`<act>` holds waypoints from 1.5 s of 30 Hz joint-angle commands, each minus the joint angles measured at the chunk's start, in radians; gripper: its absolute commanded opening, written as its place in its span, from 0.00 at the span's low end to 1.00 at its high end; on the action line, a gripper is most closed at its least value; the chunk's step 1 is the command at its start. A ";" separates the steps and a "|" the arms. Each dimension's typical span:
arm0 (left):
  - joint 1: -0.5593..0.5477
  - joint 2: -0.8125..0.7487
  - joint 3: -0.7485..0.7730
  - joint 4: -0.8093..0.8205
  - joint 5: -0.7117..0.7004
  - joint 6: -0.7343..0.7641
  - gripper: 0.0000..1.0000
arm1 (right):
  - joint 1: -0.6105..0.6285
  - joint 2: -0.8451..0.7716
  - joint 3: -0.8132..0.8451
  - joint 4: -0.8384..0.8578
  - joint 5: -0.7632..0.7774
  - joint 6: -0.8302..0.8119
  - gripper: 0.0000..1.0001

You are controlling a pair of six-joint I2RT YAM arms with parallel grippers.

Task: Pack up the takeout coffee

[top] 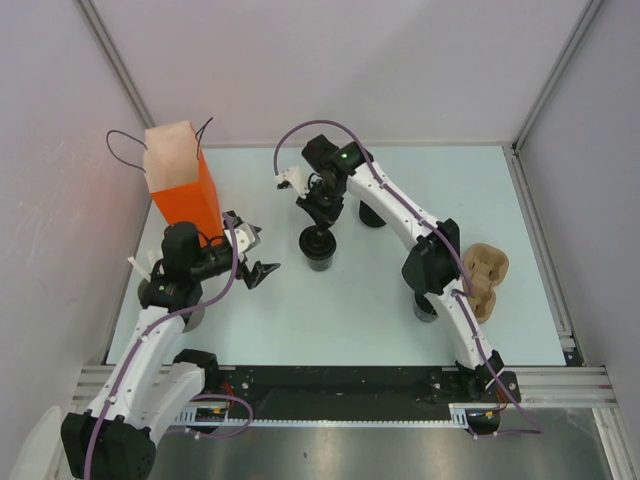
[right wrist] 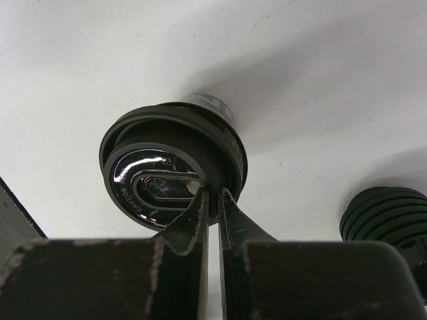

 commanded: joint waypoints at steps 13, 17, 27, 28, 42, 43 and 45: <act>0.015 -0.001 -0.005 0.030 0.030 0.017 1.00 | 0.000 0.007 0.016 -0.045 0.008 0.006 0.08; 0.015 -0.001 -0.005 0.030 0.032 0.019 1.00 | 0.000 0.012 0.016 -0.045 0.012 0.006 0.08; 0.015 -0.002 -0.005 0.030 0.035 0.017 1.00 | -0.001 0.020 0.008 -0.044 0.023 0.005 0.08; 0.015 -0.002 -0.005 0.028 0.035 0.017 1.00 | -0.001 0.020 0.007 -0.044 0.025 0.005 0.08; 0.018 -0.001 -0.003 0.027 0.038 0.017 1.00 | 0.000 0.018 0.005 -0.045 0.028 0.002 0.10; 0.018 -0.001 -0.003 0.027 0.038 0.019 1.00 | 0.000 0.018 0.005 -0.044 0.029 0.002 0.11; 0.018 -0.001 -0.003 0.028 0.038 0.017 1.00 | 0.000 0.014 0.006 -0.044 0.029 0.003 0.11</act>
